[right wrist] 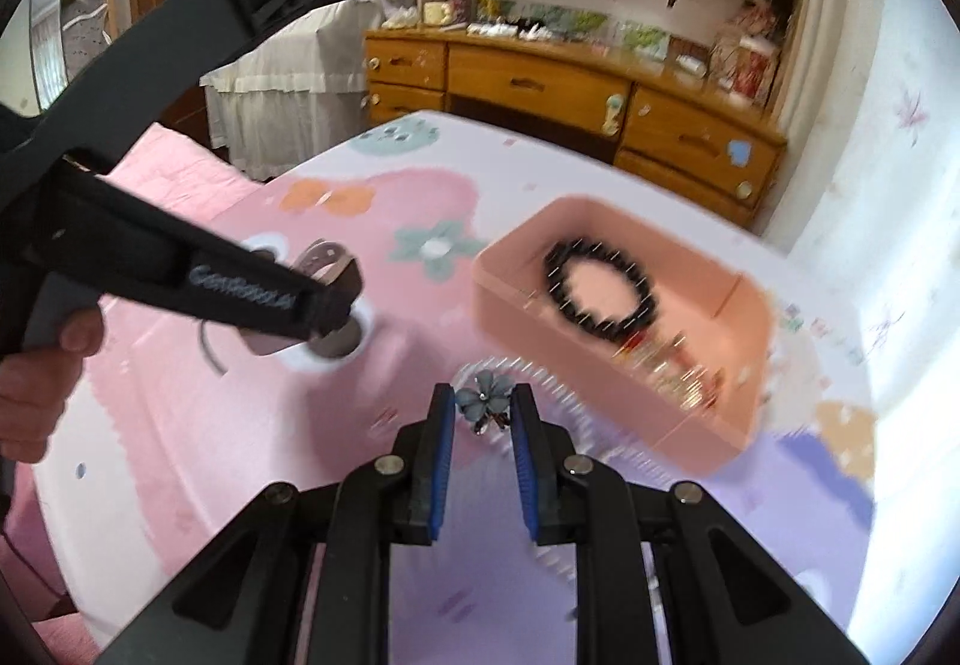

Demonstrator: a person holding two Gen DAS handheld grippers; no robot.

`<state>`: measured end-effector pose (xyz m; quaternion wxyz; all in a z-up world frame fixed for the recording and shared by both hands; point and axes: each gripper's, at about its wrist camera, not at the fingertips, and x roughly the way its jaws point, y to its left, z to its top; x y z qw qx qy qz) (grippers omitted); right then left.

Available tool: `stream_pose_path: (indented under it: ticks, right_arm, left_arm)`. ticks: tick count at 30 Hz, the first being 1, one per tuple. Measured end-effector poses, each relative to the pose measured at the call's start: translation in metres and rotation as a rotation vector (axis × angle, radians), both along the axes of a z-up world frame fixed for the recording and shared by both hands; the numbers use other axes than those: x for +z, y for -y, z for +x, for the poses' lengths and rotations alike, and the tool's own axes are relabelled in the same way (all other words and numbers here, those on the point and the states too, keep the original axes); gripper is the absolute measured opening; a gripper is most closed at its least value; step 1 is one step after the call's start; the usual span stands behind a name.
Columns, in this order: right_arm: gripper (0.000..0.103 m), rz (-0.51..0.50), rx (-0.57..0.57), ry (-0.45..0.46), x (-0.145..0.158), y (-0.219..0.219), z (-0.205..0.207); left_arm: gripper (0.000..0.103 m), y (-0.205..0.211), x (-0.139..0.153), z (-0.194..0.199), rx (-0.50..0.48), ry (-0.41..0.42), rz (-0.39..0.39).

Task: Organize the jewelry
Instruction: 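Carry watch and brooch over the pink box and open both tools, then withdraw both tools from the box toward the pearls and ring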

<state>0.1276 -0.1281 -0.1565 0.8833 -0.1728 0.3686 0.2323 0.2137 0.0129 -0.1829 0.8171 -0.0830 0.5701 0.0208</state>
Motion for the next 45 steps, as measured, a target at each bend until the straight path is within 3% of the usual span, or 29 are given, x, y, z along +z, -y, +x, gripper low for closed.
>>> stream_pose_path:
  ticks: [11, 22, 24, 25, 28, 31, 38, 45]
  right_arm:
    - [0.019, -0.036, -0.107, 0.087, 0.027, 0.031, 0.028]
    - [0.019, -0.01, -0.186, 0.134, 0.043, 0.06, 0.053]
    - [0.019, 0.018, -0.199, 0.123, 0.045, 0.064, 0.057]
    - [0.02, 0.035, -0.204, 0.103, 0.044, 0.066, 0.059]
    - [0.029, 0.051, -0.234, 0.029, 0.037, 0.073, 0.066]
    - [0.029, 0.054, -0.236, 0.019, 0.036, 0.078, 0.064]
    - [0.054, 0.055, -0.251, -0.025, 0.033, 0.092, 0.054]
    - [0.076, 0.151, -0.302, -0.194, 0.013, 0.117, 0.039]
  left_arm:
    - [0.039, 0.031, 0.044, 0.042, -0.093, 0.098, -0.023]
    - [0.039, 0.068, 0.062, 0.076, -0.135, 0.17, -0.093]
    - [0.053, 0.071, 0.06, 0.08, -0.123, 0.164, -0.085]
    - [0.06, 0.072, 0.058, 0.083, -0.108, 0.147, -0.071]
    - [0.062, 0.07, 0.053, 0.085, -0.094, 0.121, -0.063]
    - [0.07, 0.066, 0.05, 0.082, -0.076, 0.113, -0.054]
    - [0.071, 0.049, 0.04, 0.06, -0.029, 0.09, -0.026]
    - [0.072, 0.031, 0.014, 0.012, 0.011, 0.049, 0.003]
